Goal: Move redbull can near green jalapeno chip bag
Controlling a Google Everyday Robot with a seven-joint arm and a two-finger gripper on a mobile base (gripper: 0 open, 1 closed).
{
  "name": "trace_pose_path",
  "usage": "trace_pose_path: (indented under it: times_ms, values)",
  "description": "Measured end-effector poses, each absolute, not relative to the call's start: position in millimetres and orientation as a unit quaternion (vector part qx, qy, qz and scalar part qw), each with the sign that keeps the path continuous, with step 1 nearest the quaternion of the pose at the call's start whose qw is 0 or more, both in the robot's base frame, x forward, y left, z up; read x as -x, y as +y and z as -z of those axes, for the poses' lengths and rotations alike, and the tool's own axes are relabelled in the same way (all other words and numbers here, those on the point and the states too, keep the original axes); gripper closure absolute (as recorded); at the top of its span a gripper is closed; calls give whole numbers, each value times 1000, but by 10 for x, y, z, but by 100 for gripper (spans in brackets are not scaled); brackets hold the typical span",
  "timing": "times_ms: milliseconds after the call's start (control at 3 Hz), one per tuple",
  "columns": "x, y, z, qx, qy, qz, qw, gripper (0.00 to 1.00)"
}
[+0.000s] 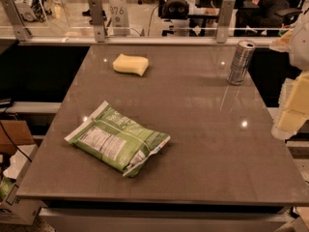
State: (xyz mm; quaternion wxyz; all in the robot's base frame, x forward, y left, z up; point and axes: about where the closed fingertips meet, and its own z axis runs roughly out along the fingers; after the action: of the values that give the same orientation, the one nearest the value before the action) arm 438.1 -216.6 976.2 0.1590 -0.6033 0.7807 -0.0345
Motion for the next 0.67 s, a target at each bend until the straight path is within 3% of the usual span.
trace_pose_path:
  times_ms: [667]
  values:
    - [-4583, -2247, -9784, 591, 787, 57, 170, 0]
